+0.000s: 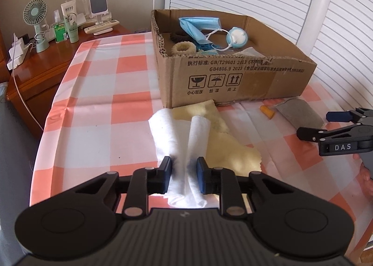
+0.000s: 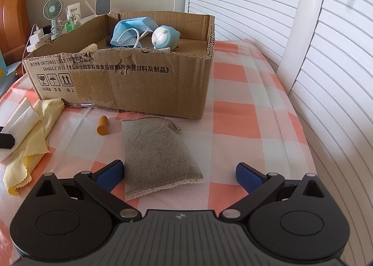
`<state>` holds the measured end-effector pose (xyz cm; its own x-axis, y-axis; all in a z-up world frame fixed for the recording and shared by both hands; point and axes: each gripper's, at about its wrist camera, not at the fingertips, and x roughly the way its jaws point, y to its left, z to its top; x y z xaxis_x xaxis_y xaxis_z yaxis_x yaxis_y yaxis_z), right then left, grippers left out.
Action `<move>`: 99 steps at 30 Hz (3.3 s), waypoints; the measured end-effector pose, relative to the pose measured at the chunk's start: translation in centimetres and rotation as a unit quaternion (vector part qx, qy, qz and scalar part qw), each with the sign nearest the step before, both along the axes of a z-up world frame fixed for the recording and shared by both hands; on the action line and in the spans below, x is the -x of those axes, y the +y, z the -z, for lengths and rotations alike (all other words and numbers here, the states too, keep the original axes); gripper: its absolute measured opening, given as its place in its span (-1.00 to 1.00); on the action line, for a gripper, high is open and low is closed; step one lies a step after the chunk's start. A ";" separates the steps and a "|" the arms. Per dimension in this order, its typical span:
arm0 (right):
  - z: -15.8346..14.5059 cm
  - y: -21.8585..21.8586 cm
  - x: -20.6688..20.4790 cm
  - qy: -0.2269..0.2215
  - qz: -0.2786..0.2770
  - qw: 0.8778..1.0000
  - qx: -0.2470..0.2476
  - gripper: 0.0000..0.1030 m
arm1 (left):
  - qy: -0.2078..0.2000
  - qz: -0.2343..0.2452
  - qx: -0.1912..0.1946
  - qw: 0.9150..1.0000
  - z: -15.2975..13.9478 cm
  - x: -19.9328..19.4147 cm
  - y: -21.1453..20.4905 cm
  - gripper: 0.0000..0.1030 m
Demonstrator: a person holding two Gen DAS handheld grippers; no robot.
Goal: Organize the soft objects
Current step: 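Pinch the white towel with the left gripper while the right grasps the grey pouch, then lift the white towel into the box and open the left gripper while the right lifts the pouch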
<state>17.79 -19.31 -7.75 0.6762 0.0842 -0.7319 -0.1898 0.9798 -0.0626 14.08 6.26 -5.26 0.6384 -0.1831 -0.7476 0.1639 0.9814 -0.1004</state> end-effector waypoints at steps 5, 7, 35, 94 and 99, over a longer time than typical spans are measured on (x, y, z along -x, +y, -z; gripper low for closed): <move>-0.1 0.4 -0.6 0.001 -0.020 1.000 0.005 0.99 | 0.000 0.000 0.001 1.000 0.1 -0.1 0.0 -0.58; -0.1 0.8 -0.8 -0.001 -0.035 0.999 0.005 0.97 | 0.001 0.000 0.001 1.000 0.1 -0.1 0.0 -0.58; -1.7 2.5 0.1 -0.011 -0.080 0.997 0.006 -0.23 | -0.010 0.012 -0.001 1.000 -1.2 -0.2 0.8 -0.63; -11.2 0.4 2.3 -0.080 -0.128 0.988 -0.012 -0.29 | -0.098 0.137 -0.031 0.985 -12.7 -7.7 -4.8 -0.69; -11.7 0.1 1.4 -0.089 -0.123 0.988 -0.021 -0.29 | -0.089 0.097 -0.055 0.990 -11.5 -13.2 -5.7 -0.69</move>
<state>16.40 -19.21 3.99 0.7491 0.2902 -0.5955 -0.4125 0.9077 -0.0766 27.24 0.57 6.24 0.7225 -0.2400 -0.6484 0.3566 0.9328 0.0521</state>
